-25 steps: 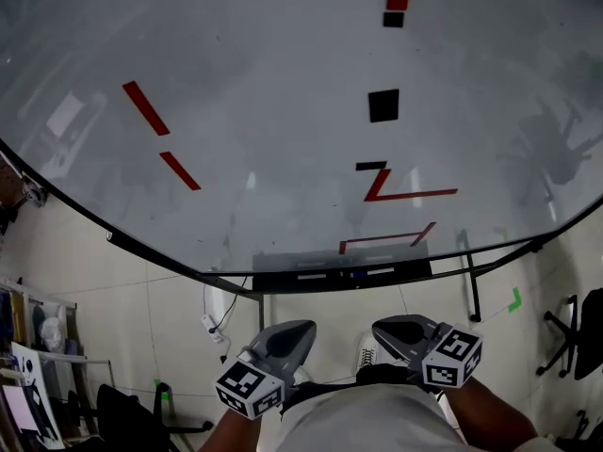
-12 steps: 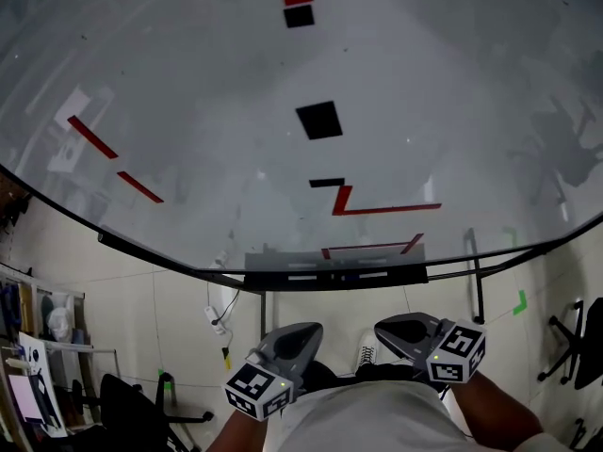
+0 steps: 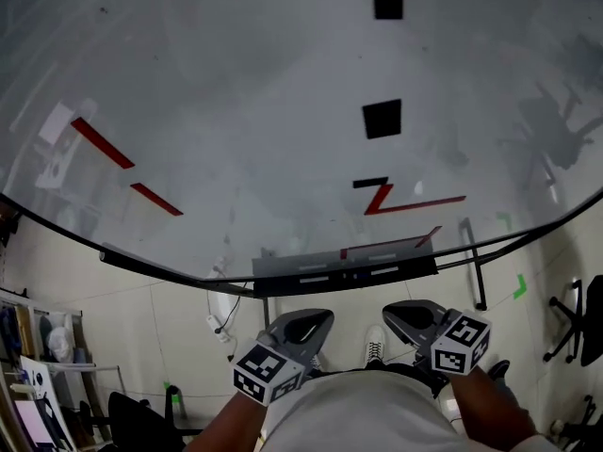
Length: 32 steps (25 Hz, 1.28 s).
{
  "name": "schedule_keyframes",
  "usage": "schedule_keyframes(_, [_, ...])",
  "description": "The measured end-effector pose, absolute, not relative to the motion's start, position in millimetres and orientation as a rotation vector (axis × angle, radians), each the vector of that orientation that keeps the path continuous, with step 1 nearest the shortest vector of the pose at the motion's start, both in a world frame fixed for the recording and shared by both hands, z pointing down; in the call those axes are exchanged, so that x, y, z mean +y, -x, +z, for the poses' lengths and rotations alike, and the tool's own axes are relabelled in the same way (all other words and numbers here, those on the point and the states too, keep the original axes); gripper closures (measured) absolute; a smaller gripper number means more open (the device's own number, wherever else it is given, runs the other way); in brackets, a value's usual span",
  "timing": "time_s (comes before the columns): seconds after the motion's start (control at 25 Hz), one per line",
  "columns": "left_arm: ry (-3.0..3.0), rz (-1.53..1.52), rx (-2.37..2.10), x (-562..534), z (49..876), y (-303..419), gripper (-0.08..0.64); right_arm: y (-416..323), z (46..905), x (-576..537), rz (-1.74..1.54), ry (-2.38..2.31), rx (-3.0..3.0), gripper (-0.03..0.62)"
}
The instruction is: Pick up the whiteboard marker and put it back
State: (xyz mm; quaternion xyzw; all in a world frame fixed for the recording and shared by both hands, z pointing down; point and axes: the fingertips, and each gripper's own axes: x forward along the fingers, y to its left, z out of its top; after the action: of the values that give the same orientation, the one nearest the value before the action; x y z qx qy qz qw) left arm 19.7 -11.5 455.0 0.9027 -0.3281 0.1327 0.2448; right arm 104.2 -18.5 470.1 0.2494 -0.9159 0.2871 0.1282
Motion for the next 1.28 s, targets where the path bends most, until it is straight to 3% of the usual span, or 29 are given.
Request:
schedule_keyframes(0.4, [-2.500, 0.371, -0.801, -9.6, 461.0, 0.2, 0.543, -84.7, 481.1, -25.4, 0.482, -0.773, -2.527, 0.591])
schedule_keyframes(0.52, [-2.494, 0.365, -0.804, -8.0, 463.1, 6.4, 0.543, -83.9, 488.8, -25.7, 0.352, -0.745, -2.457, 0.565])
schedule_keyframes(1.28, [-2.413, 0.332, -0.882, -2.4, 477.9, 22.4, 0.543, -93.2, 530.8, -39.6, 0.024, -0.682, -2.163, 0.558])
